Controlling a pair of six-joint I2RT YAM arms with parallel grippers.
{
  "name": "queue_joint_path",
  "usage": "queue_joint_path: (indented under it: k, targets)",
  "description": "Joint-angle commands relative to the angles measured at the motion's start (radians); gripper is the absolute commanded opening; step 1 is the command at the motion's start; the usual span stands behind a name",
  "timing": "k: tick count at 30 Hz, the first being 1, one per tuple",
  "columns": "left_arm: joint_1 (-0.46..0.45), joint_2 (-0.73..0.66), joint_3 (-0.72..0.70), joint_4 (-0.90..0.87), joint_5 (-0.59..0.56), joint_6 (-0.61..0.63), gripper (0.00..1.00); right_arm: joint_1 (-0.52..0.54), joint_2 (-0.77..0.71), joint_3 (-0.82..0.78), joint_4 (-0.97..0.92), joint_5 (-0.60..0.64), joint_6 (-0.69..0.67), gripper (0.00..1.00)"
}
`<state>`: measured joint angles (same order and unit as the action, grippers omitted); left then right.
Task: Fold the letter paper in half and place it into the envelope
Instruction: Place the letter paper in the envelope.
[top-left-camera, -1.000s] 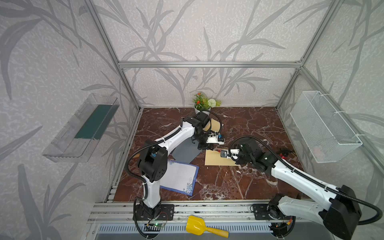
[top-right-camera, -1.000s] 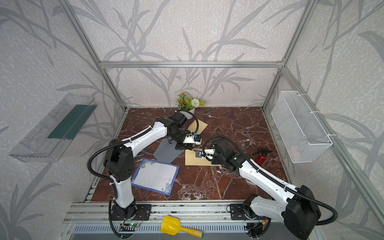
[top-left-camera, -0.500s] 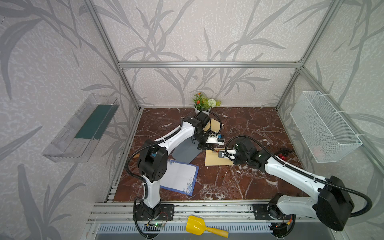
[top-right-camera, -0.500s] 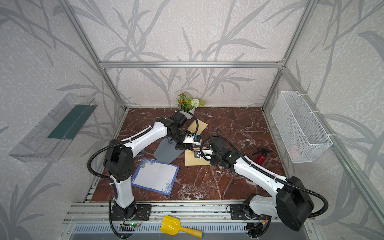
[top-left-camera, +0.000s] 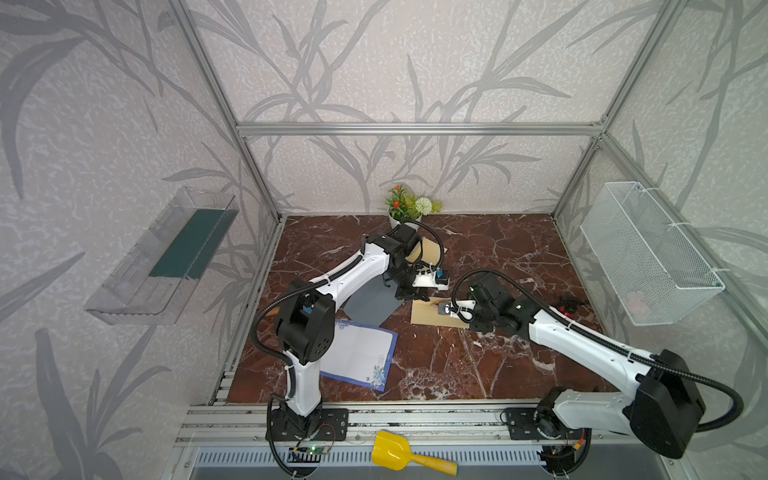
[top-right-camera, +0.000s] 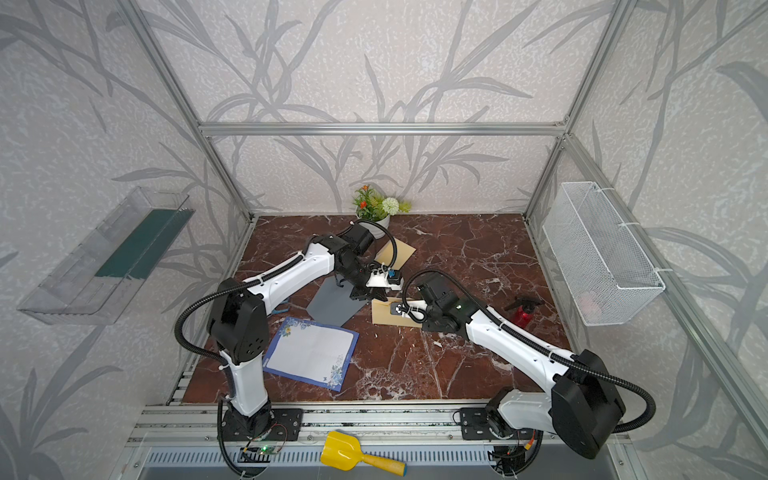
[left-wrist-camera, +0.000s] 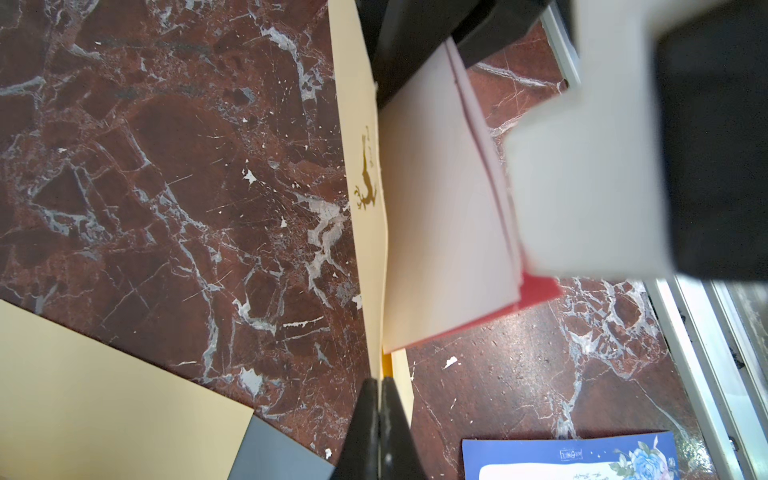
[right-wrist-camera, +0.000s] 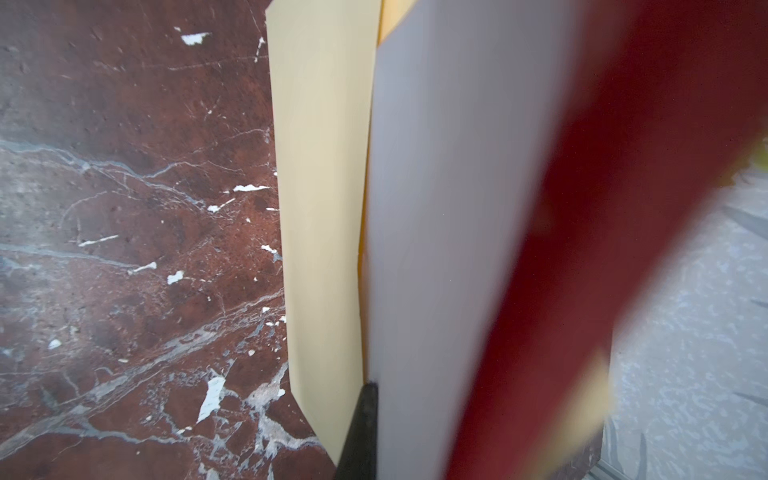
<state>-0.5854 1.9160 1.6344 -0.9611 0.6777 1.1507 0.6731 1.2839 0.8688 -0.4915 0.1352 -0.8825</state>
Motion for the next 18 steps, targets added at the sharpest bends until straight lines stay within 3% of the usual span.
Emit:
queue_joint_path:
  k: [1,4,9,12,18]
  targets:
    - [-0.004,-0.005,0.023,-0.024,0.021,0.021,0.00,0.007,0.012,0.044,-0.065,-0.004,0.068,0.15]
    - [-0.002,-0.005,0.027,-0.025,0.020,0.020,0.00,0.006,-0.012,0.053,-0.062,-0.040,0.096,0.28]
    - [-0.004,-0.003,0.029,-0.028,0.019,0.017,0.00,0.008,-0.038,0.062,-0.061,-0.066,0.129,0.32]
    - [-0.002,0.002,0.031,-0.030,0.016,0.018,0.00,0.007,-0.049,0.062,-0.054,-0.070,0.144,0.29]
    - [-0.003,0.006,0.033,-0.033,0.016,0.017,0.00,0.007,-0.067,0.065,-0.049,-0.078,0.168,0.13]
